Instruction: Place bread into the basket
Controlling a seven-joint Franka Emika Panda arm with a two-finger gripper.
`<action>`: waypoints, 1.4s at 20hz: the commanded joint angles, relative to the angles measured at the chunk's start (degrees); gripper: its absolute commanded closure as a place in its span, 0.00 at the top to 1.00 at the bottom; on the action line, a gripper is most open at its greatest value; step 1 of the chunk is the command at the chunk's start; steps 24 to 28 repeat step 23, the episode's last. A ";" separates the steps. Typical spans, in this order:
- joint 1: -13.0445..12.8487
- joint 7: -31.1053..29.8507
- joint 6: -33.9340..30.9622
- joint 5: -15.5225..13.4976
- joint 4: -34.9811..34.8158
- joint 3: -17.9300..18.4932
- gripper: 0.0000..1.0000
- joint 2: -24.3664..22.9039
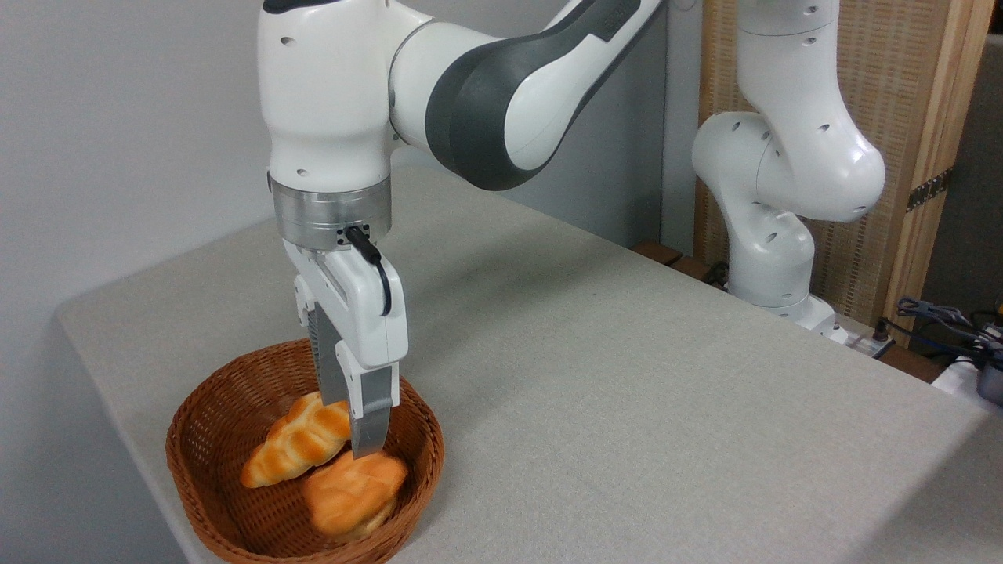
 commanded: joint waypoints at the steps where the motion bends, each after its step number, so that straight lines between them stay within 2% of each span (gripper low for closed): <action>1: -0.20 -0.90 -0.32 -1.15 -0.32 -0.05 1.00 -1.56; 5: -0.20 -6.16 -10.33 -1.32 0.20 -0.83 1.00 -7.61; 7: -0.20 -13.95 -17.08 -0.89 2.47 -2.94 1.00 -9.29; 9: -0.29 -20.47 -24.29 -0.53 5.72 -3.30 1.00 -9.56; 11: -0.29 -21.73 -28.09 -0.36 7.76 -2.86 1.00 -9.56; 17: -0.29 -20.50 -25.66 2.54 7.85 -0.93 1.00 -10.35; 19: -0.29 -20.50 -23.19 2.63 7.76 -0.93 1.00 -10.35; 28: -0.20 -20.50 -22.66 2.63 7.76 -0.93 1.00 -10.00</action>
